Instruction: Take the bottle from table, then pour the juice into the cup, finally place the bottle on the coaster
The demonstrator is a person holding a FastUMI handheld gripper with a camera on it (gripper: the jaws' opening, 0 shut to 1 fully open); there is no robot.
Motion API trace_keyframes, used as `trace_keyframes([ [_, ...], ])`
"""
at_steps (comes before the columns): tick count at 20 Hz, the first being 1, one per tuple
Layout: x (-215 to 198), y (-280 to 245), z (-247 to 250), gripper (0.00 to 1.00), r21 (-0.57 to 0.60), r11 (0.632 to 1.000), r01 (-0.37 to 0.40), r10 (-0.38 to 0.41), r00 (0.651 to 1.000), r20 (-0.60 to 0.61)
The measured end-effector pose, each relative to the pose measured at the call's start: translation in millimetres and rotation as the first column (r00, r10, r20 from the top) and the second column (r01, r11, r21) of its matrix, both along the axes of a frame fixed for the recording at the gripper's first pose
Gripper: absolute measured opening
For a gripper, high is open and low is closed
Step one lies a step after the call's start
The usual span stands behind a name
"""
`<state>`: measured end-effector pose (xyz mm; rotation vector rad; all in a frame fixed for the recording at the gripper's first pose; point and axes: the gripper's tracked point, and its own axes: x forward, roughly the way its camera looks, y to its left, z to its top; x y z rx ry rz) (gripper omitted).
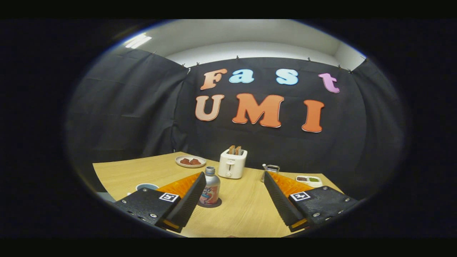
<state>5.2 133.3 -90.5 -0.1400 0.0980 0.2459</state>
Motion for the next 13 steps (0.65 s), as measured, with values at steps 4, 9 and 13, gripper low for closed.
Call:
trace_keyframes([
  [4,-16,-37,30,0.97,0.019,0.997,0.072,-0.073,0.996,0.045],
  [9,-33,-58,63,0.97,0.04,0.993,0.112,-0.116,0.987,0.112],
  [13,-44,-69,76,0.97,0.064,0.989,0.13,-0.137,0.981,0.135],
])
